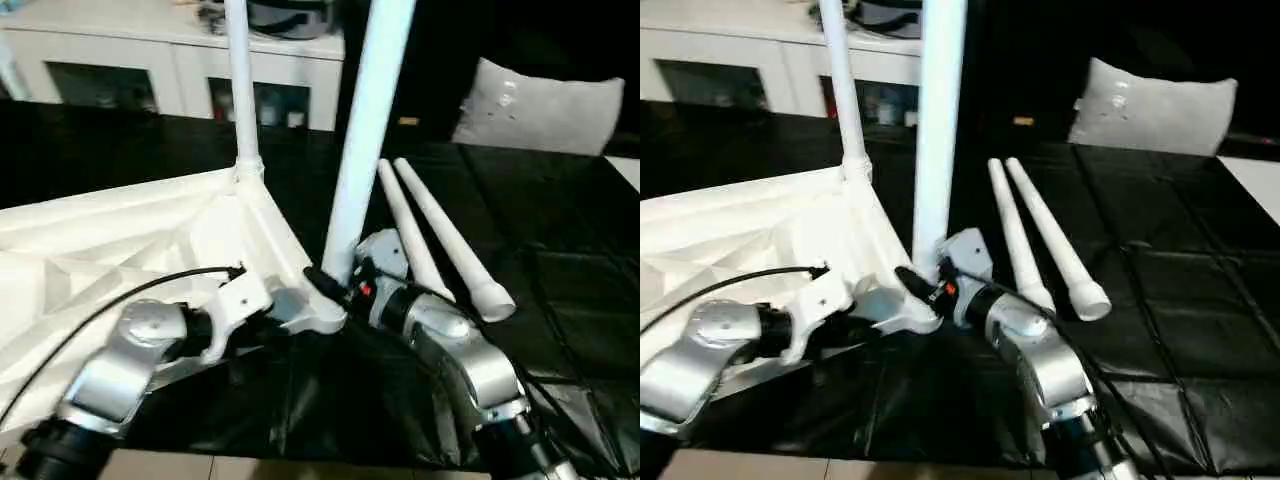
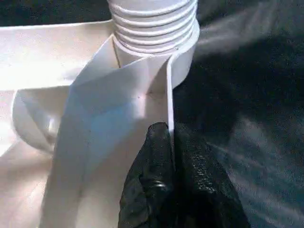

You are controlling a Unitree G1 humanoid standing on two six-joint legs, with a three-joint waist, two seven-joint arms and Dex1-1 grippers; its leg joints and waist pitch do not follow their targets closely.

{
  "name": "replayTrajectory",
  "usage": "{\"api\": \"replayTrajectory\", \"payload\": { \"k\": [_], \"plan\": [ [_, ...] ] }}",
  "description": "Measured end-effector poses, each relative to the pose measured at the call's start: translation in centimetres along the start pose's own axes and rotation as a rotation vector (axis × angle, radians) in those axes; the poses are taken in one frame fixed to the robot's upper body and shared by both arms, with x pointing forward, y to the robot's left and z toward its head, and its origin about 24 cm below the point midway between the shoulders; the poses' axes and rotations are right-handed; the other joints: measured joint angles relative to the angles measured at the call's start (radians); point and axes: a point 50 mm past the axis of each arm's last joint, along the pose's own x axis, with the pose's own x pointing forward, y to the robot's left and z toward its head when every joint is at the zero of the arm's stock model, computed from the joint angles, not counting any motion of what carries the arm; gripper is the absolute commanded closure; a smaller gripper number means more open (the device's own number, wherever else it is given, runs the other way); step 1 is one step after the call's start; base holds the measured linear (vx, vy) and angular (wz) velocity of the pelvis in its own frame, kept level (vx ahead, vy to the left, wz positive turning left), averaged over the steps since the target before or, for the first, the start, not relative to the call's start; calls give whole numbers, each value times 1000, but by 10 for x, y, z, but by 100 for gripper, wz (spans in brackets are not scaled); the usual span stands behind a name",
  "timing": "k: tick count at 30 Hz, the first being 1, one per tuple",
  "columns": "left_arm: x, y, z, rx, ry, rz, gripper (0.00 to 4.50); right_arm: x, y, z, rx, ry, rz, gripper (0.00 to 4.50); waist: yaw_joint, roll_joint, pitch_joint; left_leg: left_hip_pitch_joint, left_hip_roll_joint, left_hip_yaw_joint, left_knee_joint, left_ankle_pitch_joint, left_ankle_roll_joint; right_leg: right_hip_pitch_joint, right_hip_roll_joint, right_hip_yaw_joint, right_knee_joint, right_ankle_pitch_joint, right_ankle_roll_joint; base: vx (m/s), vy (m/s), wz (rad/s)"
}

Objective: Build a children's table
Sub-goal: Insert table leg to table base

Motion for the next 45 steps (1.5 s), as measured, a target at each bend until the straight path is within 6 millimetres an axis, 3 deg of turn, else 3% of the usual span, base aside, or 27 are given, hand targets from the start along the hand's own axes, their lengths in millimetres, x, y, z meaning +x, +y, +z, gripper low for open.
{"api": "replayTrajectory", "payload": {
  "k": [17, 18, 24, 27, 32, 33, 41, 45],
  "plan": [
    [8, 3, 7, 48, 20, 18, 450, 0, -5, -2, 5, -15, -21, 261, 12, 1, 1, -2, 0, 0, 0, 0, 0, 0, 0, 0, 0, -1, 2, 0, 0, 0],
    [7, 3, 7, 51, 19, 18, 450, 0, -5, -2, 3, -17, -20, 205, 12, 1, 1, -2, 0, 0, 0, 0, 0, -1, 0, 0, 0, 0, 0, 0, 0, 0],
    [8, 4, 9, 76, 3, 18, 450, 0, -7, -12, 21, 17, -28, 143, 14, 2, 2, -6, 0, 0, 1, 0, 0, -3, -1, -1, -2, 1, -1, 0, 0, 0],
    [8, 5, 9, 89, -7, 16, 450, -1, -8, -18, 31, 41, -35, 136, 19, 4, 3, -8, 1, 0, 0, 0, 0, -4, 0, -2, -2, 1, -1, 0, 0, 0],
    [7, 8, 10, 103, -13, 11, 450, -7, -9, -30, 45, 82, -42, 86, 28, 7, 6, -13, 1, 0, 1, 1, 0, -7, 0, -3, -2, 1, -1, 0, 0, 0],
    [6, 9, 10, 110, -12, 9, 450, -10, -9, -33, 52, 85, -41, 61, 27, 8, 6, -13, 1, 0, 1, 1, 0, -8, 0, -3, -2, 1, -1, 0, 0, 0],
    [1, 16, 7, 132, -15, -15, 450, -29, -12, -40, 60, 91, -16, 8, 28, 9, 7, -14, 2, 0, 1, 1, 0, -7, 0, -3, -2, 1, -1, 0, 0, 0],
    [-2, 17, 5, 146, -14, -44, 450, -38, -16, -43, 52, 100, -3, 2, 28, 12, 9, -13, 2, 0, 1, 1, 0, -7, 0, -3, -2, 1, -1, 0, 0, 0]
  ]
}}
